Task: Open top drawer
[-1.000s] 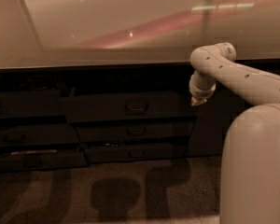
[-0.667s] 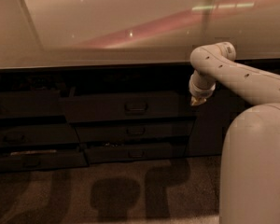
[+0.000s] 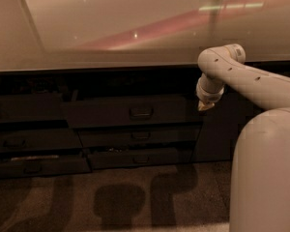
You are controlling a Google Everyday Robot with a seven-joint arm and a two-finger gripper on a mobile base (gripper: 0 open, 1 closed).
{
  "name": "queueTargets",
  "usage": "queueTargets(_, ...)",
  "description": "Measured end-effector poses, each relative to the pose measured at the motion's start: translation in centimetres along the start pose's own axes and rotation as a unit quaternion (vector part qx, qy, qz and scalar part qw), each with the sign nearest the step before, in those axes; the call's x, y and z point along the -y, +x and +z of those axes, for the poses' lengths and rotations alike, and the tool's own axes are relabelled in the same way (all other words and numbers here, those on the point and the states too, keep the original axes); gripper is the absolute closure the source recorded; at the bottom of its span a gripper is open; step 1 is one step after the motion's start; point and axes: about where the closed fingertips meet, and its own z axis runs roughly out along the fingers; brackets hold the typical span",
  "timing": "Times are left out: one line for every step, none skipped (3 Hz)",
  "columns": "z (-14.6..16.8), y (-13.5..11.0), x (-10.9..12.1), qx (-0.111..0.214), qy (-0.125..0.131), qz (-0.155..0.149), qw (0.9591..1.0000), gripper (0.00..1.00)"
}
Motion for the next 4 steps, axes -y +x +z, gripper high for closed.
queueTargets(-0.02, -0.08, -0.39, 0.002, 0.001, -0.004, 1.0000, 1.00)
queueTargets(-0.16, -0.07, -0.36, 0.002, 0.001, -0.004, 1.0000, 1.00)
queueTargets(-0.03, -0.19, -1.11, 0.005, 0.000, -0.009, 0.9999, 1.00)
queueTargets(-0.29, -0.18, -1.05, 0.005, 0.000, -0.009, 0.9999, 1.00)
